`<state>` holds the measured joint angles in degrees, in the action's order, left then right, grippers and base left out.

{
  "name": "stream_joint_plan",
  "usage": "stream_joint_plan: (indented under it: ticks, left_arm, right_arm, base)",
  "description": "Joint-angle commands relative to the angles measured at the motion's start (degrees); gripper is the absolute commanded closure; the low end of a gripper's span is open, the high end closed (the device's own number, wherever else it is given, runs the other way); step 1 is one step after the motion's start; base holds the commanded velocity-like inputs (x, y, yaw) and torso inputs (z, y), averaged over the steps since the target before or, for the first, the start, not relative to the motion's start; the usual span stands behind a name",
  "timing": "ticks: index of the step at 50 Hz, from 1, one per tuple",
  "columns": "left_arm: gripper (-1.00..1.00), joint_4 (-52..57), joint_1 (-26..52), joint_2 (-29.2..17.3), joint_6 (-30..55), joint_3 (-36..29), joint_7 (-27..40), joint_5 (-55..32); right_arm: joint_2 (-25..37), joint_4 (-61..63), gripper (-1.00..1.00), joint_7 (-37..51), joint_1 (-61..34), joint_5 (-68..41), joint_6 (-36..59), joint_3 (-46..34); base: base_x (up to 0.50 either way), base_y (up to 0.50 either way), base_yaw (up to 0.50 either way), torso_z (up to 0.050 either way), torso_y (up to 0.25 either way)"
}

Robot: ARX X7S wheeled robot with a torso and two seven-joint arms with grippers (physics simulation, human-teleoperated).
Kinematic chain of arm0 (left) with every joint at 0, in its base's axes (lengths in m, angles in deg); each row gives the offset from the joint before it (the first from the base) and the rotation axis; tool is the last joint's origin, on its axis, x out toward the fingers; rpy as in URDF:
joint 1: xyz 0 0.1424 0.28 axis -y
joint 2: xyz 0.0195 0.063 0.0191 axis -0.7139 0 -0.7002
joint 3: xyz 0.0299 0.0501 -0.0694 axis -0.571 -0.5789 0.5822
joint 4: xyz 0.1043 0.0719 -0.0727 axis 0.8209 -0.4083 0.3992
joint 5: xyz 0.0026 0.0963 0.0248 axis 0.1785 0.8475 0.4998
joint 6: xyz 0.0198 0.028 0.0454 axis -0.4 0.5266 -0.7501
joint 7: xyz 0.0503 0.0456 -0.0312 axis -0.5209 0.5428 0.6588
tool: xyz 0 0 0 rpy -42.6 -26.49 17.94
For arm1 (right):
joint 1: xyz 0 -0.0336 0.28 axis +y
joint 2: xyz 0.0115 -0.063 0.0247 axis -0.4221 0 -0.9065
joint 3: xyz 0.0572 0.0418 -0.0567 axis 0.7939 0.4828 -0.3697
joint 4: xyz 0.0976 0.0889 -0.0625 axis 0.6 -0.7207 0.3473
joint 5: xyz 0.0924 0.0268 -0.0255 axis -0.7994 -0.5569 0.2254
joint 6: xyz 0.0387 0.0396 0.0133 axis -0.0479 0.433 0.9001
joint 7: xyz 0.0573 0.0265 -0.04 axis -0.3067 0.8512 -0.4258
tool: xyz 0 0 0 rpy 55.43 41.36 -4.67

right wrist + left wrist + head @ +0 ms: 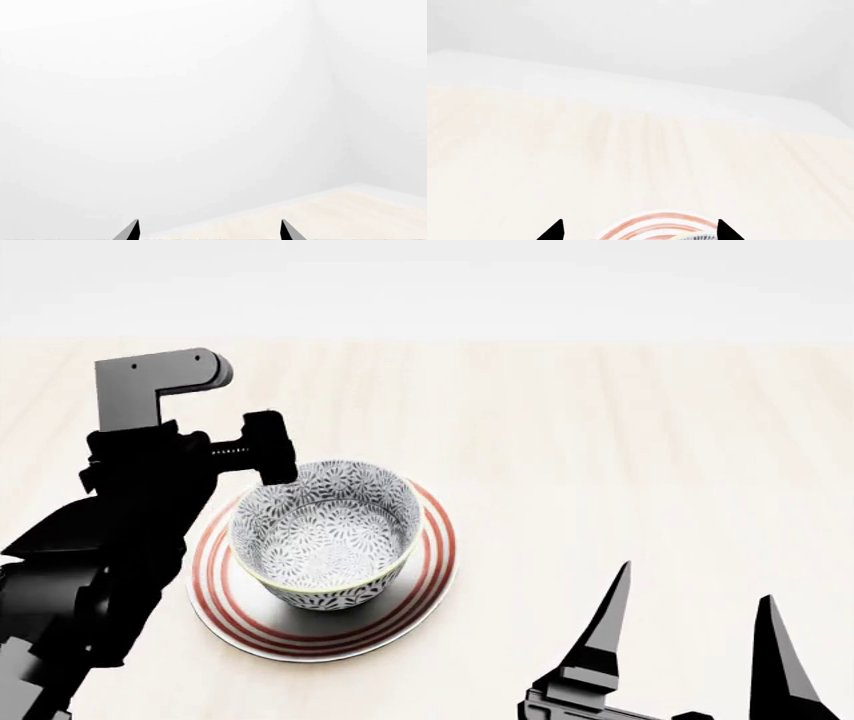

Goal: Put the bowl on the plate.

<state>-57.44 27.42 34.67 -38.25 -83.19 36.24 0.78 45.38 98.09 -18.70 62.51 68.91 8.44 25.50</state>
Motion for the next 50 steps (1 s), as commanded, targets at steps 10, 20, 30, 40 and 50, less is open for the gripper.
stream_joint_plan:
  ticks: [10,20,30,40,50]
  left_arm:
    - [-1.0,12.91,-6.22,-8.52,-9.23,8.71,1.5,12.95]
    - [-1.0,60.84,-33.71,-18.42,-0.83,8.93,13.25,12.91]
    - [-1.0,82.65,-59.75,-23.0,-20.03,11.88,22.94,24.11]
    - [-1.0,85.3,-70.01,-22.16,-34.73,15.81,31.99,37.77]
    - [-1.0,85.29,-70.91,-21.12,-37.2,17.85,35.56,40.06]
  right_arm:
    - [-0.38,0.16,-1.0,-0.49,0.34,0.79,0.08,-0.62]
    - [-0.4,0.44,-1.0,-0.29,0.27,1.07,0.18,-1.27]
    - [-0.24,0.74,-1.0,0.12,0.41,1.17,-0.42,-1.03]
    - [-0.1,1.43,-1.0,0.6,0.86,1.72,-1.13,-1.04]
    - [-0.07,1.06,-1.0,0.69,0.98,1.81,-1.91,-1.09]
  base:
    - [0.0,0.0,0.0,0.0,0.0]
    - [0.0,0.0,0.0,0.0,0.0]
    - [0.0,0.0,0.0,0.0,0.0]
    - [0.0,0.0,0.0,0.0,0.0]
    - [0.0,0.0,0.0,0.0,0.0]
